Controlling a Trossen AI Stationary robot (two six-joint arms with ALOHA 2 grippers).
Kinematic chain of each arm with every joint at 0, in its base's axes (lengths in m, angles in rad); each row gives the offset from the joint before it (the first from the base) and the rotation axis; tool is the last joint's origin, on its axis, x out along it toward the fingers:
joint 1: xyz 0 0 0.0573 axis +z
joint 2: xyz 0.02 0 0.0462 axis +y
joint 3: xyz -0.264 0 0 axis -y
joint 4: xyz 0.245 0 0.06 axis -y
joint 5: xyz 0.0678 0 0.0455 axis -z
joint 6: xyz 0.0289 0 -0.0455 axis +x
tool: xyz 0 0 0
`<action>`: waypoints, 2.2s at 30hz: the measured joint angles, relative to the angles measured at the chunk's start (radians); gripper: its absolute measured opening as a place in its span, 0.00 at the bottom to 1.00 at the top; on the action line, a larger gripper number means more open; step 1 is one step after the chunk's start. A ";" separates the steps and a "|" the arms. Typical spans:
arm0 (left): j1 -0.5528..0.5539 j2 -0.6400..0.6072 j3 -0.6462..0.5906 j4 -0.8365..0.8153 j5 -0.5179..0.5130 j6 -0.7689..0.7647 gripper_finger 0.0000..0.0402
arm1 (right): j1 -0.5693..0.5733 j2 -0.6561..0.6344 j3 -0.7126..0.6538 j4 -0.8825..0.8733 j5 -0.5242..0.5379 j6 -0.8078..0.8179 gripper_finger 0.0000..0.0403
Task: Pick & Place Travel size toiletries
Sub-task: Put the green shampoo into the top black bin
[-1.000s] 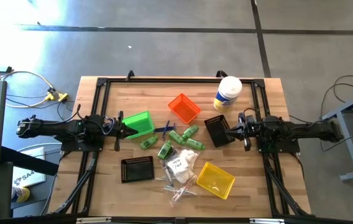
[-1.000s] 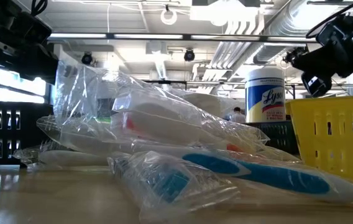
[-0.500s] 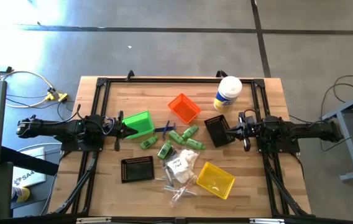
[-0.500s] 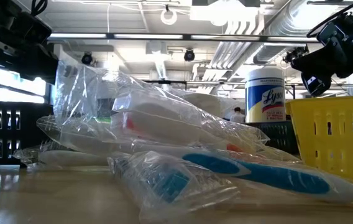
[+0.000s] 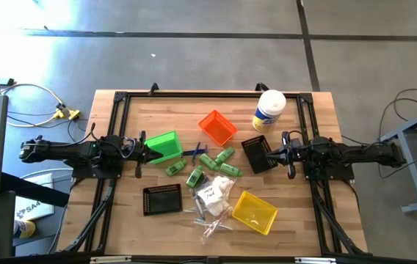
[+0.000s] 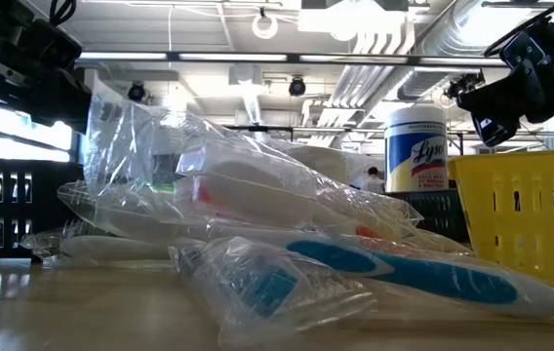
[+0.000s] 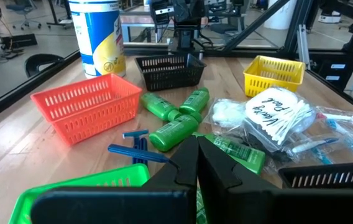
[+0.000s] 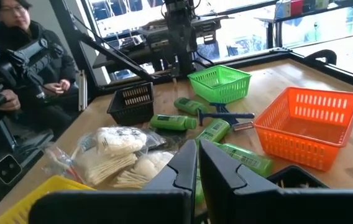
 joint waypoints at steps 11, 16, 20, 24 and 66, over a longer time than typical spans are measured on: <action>0.000 0.000 0.000 0.000 0.004 -0.031 0.00 | 0.000 0.056 0.056 0.094 0.069 0.020 0.01; 0.000 0.001 0.000 0.000 0.003 -0.030 0.00 | 0.000 0.183 0.116 0.097 0.075 0.021 0.01; 0.000 0.001 0.000 0.000 0.003 -0.028 0.00 | 0.007 0.325 0.177 0.107 0.082 0.024 0.01; 0.000 0.001 0.000 0.000 0.003 -0.027 0.00 | 0.046 0.481 0.247 0.105 0.120 0.025 0.01; 0.000 0.001 0.000 0.000 0.001 -0.027 0.00 | 0.170 1.293 0.861 -0.185 0.144 0.032 0.02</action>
